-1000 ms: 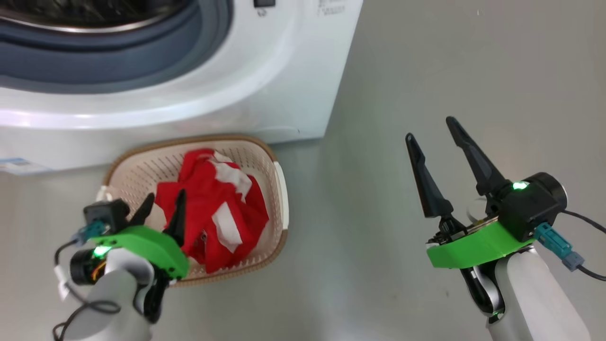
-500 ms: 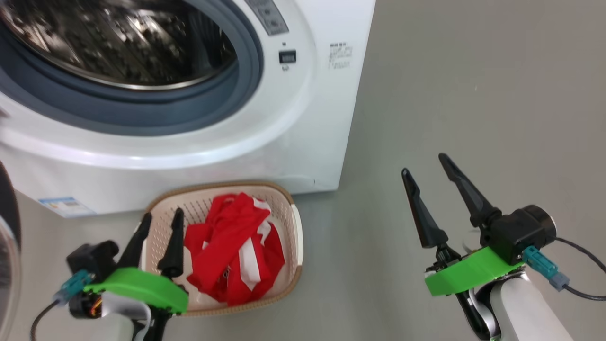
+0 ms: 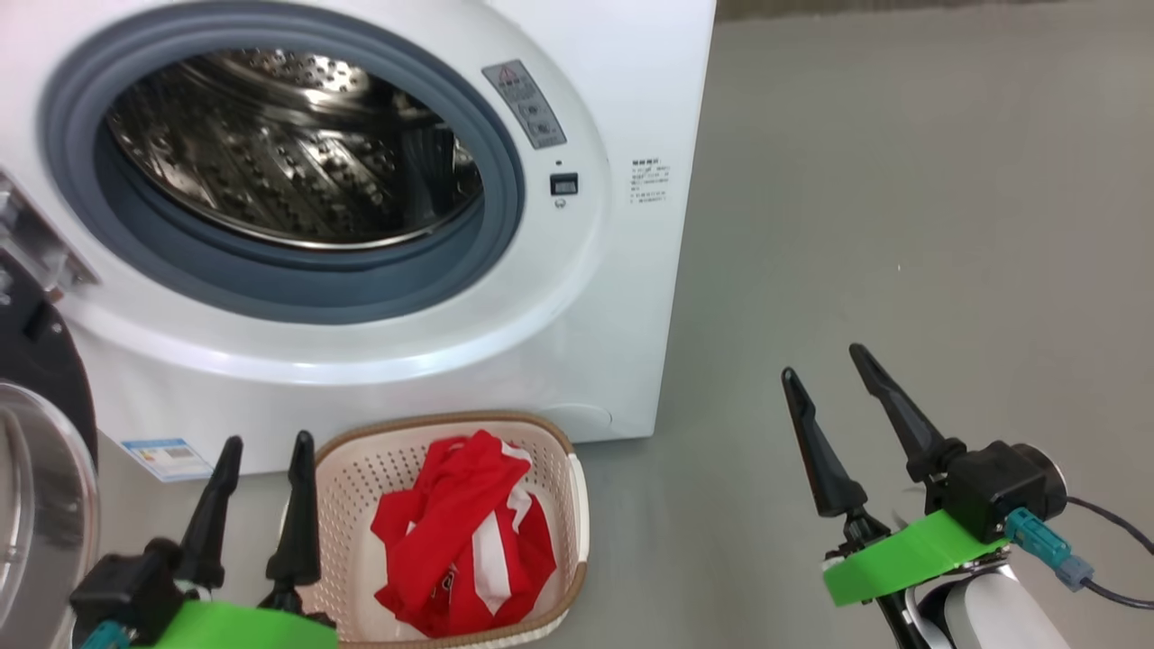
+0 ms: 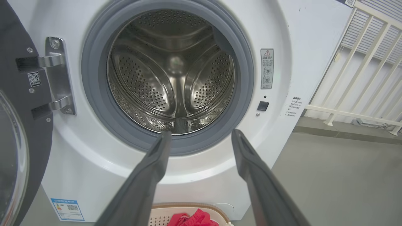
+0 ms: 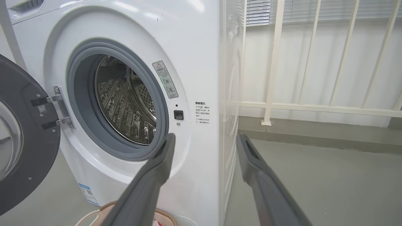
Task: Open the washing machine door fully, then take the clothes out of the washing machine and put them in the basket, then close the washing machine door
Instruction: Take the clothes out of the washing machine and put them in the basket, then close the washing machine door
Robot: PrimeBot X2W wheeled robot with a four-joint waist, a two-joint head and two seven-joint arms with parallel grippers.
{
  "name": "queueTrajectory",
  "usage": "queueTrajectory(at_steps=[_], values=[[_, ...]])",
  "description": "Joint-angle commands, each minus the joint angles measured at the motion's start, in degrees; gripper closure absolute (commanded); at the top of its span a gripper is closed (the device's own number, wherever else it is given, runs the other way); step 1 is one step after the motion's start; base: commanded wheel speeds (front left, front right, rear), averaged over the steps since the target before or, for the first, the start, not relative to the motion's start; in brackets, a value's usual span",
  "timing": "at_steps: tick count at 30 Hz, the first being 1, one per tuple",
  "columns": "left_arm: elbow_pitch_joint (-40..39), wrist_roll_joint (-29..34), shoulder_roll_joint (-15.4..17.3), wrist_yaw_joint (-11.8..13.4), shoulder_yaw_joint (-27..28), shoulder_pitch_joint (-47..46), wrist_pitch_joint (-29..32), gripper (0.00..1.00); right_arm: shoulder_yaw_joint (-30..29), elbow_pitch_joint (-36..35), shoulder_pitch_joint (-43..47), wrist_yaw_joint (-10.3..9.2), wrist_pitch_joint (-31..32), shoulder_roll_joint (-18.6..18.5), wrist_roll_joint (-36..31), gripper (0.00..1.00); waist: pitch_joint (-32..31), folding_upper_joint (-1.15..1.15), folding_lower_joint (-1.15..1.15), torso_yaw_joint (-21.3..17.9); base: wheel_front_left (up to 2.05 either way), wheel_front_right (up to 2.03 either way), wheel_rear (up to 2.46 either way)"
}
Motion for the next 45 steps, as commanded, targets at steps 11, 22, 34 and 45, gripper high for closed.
queueTrajectory(at_steps=[11, 22, 34, 45], values=[[-7.6, 3.0, -0.4, -0.3, 4.7, 4.8, -0.5, 0.00, -0.9, -1.4, 1.4, 0.39, -0.4, 0.2, 0.0, 0.00, -3.4, 0.00, 0.00, -0.1, 0.00, 0.00, 0.00], [-7.7, 5.5, -0.7, -0.3, 6.0, 6.0, -0.5, 0.00, -2.5, -1.5, 2.4, 0.39, -0.4, 0.2, -0.8, 0.00, -4.1, 0.00, 0.00, -0.2, 0.00, 0.00, 0.00], [-7.3, 6.1, -0.9, -0.3, 7.0, 5.9, -0.5, 0.00, -2.4, -1.5, 2.4, 0.39, -0.4, 0.2, -1.5, 0.00, -4.2, 0.00, 0.00, -0.6, 0.00, 0.00, 0.00], [-6.6, 8.0, -1.0, -0.3, 7.9, 5.9, -0.5, 0.00, -2.2, -1.7, 2.6, 0.39, -0.4, 0.2, -0.9, 0.00, -4.2, 0.00, 0.00, -0.7, -0.13, 0.13, 0.00]])
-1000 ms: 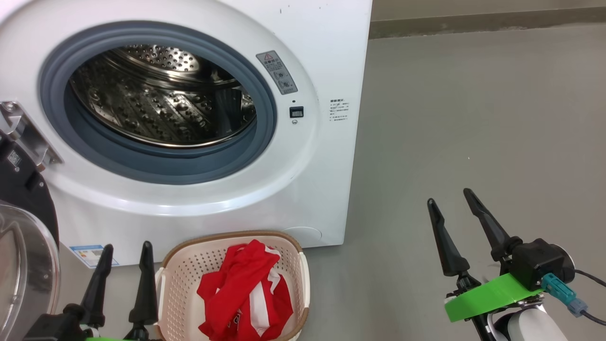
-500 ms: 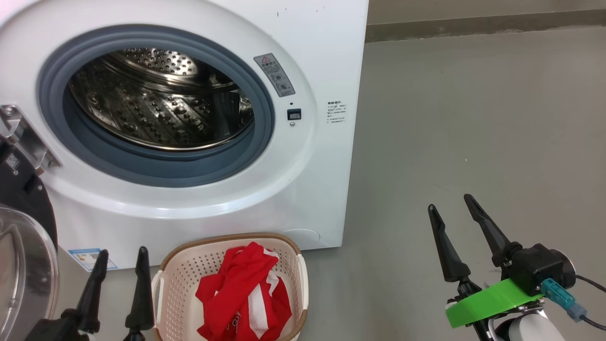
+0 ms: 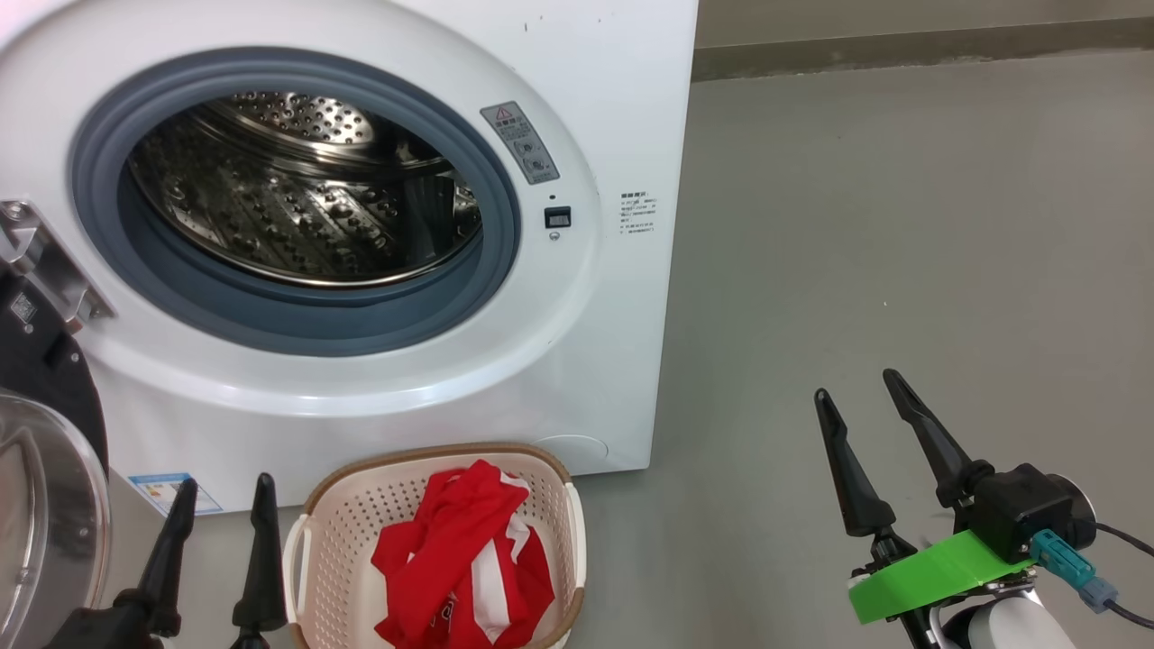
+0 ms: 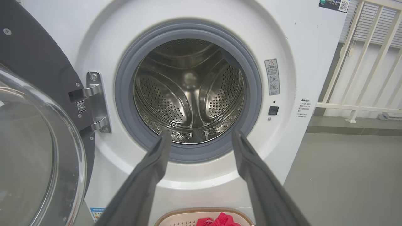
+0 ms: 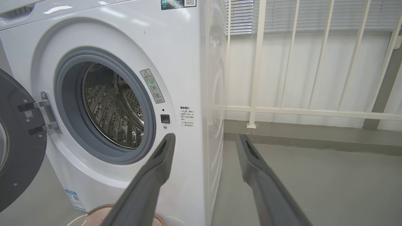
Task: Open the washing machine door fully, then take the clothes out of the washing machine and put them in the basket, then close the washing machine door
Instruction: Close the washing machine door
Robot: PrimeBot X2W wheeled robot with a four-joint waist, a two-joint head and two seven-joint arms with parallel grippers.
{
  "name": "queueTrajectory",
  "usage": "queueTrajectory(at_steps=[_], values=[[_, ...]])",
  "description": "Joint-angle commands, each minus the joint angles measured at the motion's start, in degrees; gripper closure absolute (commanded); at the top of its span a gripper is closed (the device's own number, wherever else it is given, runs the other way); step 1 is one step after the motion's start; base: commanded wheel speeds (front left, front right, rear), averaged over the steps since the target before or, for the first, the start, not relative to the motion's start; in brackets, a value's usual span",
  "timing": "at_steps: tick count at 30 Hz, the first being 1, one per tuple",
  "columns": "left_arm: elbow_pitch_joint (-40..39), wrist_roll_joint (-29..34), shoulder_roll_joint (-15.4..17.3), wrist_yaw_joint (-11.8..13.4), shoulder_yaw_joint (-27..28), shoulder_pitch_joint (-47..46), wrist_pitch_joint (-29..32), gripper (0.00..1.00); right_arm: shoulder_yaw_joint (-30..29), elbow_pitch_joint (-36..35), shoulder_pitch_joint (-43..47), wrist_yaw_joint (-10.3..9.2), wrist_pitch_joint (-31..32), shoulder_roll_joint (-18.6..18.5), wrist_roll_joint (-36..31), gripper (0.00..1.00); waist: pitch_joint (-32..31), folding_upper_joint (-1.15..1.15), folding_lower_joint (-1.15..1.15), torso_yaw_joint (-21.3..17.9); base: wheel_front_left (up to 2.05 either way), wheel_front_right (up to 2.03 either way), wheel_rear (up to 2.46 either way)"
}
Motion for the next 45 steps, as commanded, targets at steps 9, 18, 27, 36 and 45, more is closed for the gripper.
queueTrajectory(at_steps=[9, 18, 27, 36, 45], values=[[-0.9, 0.9, 0.3, -0.2, 2.5, -1.1, -0.5, 0.00, 1.2, -1.8, -0.7, 0.39, -0.4, 0.1, -0.3, 0.00, 0.1, 0.00, 0.00, 0.1, -1.24, 1.24, 0.00], [-1.9, 1.4, 0.2, -0.3, 2.7, -1.0, -0.5, 0.00, 1.4, -1.9, -0.8, 0.39, -0.4, 0.1, 0.1, 0.00, 0.1, 0.00, 0.00, 0.5, -1.75, 1.75, 0.00], [-2.2, 2.2, 0.2, -0.3, 2.7, -0.8, -0.5, 0.00, 1.5, -1.8, -0.8, 0.39, -0.4, 0.1, 0.2, 0.00, 0.0, 0.00, 0.00, 0.9, -0.64, 0.64, 0.00], [-1.4, 2.7, 0.2, 0.3, 2.4, -0.6, -0.5, 0.00, 1.7, -1.6, -0.6, 0.39, -0.4, 0.1, 0.2, 0.00, -0.4, 0.00, 0.00, 1.5, -0.01, 0.01, 0.00], [-1.9, 1.9, 0.1, 1.8, 2.1, -0.9, -0.5, 0.00, 2.2, -1.4, 0.2, 0.39, -0.4, 0.1, 1.0, 0.00, -0.8, 0.00, 0.00, 4.6, 0.00, 0.00, 0.00]])
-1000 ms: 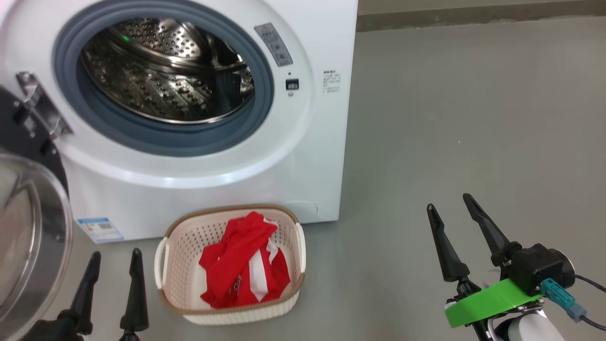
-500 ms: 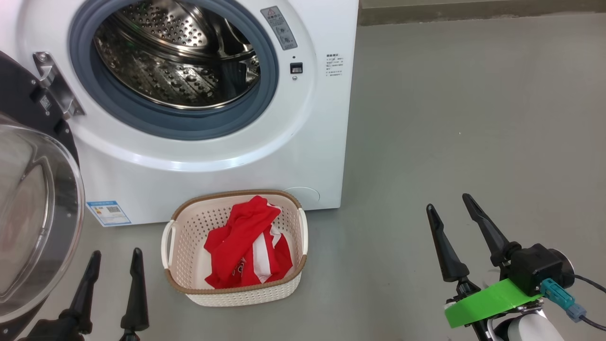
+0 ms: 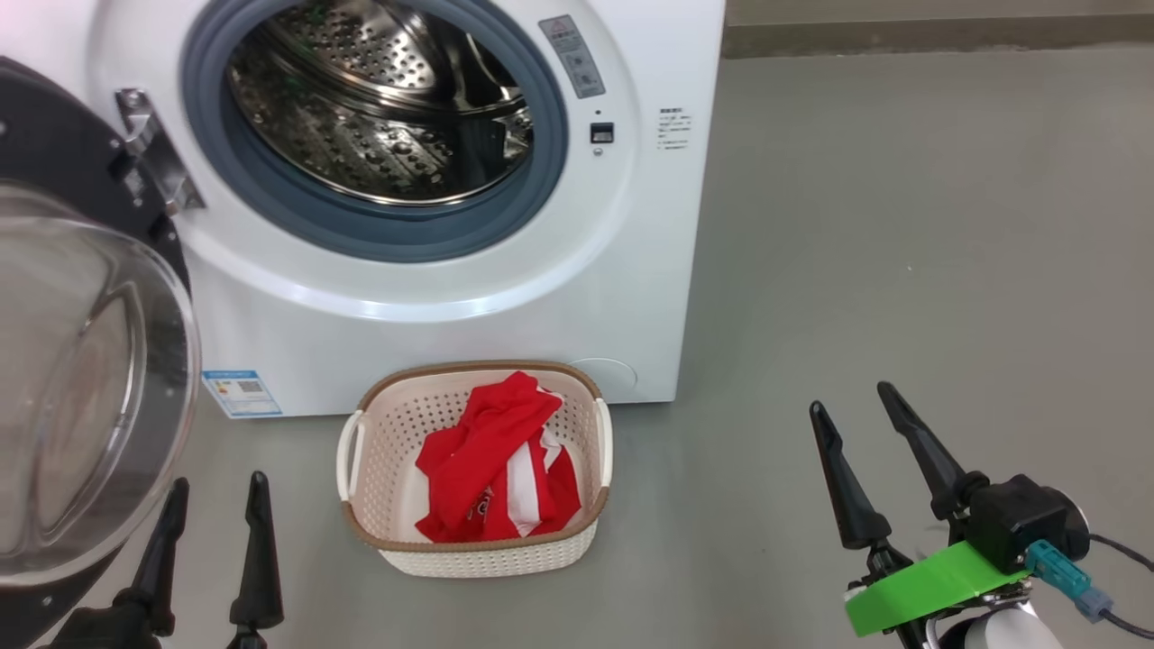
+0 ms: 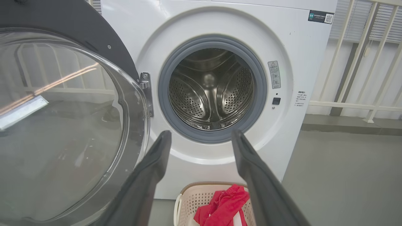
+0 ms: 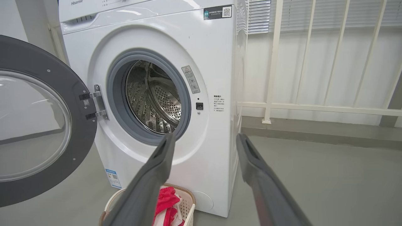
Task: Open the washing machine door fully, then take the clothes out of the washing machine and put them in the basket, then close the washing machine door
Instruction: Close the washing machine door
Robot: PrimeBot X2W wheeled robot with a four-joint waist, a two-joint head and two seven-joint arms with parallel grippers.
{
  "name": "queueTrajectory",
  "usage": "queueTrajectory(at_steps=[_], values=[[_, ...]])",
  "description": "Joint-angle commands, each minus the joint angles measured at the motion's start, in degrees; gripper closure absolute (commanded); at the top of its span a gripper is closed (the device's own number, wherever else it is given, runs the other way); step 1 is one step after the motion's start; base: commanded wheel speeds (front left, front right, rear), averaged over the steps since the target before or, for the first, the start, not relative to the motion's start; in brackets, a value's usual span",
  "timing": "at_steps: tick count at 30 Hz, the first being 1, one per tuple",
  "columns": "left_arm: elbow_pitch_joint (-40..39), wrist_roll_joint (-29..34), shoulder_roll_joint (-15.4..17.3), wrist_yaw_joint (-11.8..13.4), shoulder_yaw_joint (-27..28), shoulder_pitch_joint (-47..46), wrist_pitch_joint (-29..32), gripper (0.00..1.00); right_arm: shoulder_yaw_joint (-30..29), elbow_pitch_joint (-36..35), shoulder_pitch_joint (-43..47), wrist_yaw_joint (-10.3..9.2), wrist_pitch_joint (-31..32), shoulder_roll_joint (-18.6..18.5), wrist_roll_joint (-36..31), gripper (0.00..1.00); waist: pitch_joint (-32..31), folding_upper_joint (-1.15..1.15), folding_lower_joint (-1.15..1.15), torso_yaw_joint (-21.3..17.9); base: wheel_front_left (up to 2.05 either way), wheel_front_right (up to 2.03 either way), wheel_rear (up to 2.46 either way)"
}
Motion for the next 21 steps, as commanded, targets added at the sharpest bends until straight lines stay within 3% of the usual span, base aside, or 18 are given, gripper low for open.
queueTrajectory(at_steps=[1, 21], values=[[-1.8, 0.1, 0.5, 0.5, 1.6, -0.8, -0.5, 0.00, 1.7, -1.2, -0.6, 0.39, -0.4, 0.1, 0.2, 0.00, -0.3, 0.00, 0.00, 1.5, 0.00, 0.00, 0.00], [-4.7, 0.7, 0.5, 2.5, 2.1, 0.8, -0.5, 0.00, 3.3, -0.5, -0.2, 0.39, -0.4, 0.1, 0.8, 0.00, -2.2, 0.00, 0.00, 15.5, 0.00, 0.00, 0.00]])
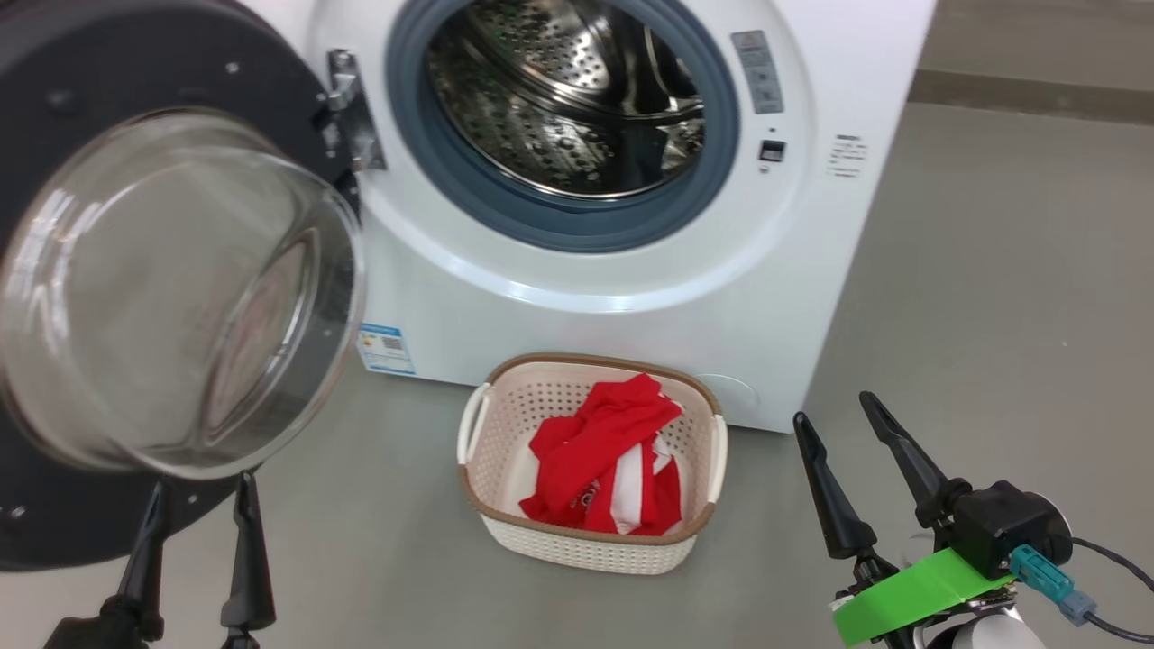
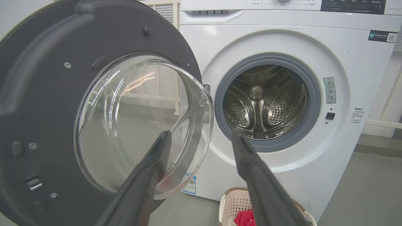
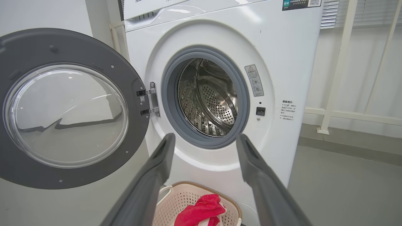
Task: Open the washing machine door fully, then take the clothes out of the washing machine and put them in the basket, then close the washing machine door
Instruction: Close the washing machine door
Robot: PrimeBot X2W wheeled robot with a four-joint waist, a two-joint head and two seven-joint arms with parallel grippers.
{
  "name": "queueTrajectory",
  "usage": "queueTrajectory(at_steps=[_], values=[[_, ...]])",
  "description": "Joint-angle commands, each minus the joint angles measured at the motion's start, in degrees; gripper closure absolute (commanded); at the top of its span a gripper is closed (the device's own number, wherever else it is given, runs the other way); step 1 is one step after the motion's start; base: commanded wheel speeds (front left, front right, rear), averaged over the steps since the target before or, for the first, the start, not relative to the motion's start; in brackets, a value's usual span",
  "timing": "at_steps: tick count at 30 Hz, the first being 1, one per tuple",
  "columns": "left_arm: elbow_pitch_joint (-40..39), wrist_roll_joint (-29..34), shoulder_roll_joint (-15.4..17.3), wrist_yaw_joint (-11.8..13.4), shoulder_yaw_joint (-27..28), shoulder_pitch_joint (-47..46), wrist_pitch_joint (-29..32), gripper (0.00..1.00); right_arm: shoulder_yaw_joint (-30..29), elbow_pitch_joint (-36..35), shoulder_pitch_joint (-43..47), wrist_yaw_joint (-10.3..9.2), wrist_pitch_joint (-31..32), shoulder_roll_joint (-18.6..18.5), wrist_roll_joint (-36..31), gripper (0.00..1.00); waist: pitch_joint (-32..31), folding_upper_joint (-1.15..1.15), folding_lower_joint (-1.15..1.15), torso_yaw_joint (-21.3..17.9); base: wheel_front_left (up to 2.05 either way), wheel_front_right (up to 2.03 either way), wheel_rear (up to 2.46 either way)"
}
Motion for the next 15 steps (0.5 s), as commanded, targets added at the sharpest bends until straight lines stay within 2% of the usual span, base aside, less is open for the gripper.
queueTrajectory(at_steps=[1, 15], values=[[-2.0, 0.6, 0.5, 0.5, 2.1, -0.2, -0.5, 0.00, 1.7, -1.1, -0.5, 0.39, -0.4, 0.1, 0.5, 0.00, -1.1, 0.00, 0.00, 3.6, 0.00, 0.00, 0.00], [-2.6, 1.3, 0.8, 2.1, 2.6, 0.9, -0.5, 0.00, 3.2, -0.7, -0.9, 0.39, -0.4, 0.1, 1.2, 0.00, -1.9, 0.00, 0.00, 8.6, 0.00, 0.00, 0.00]])
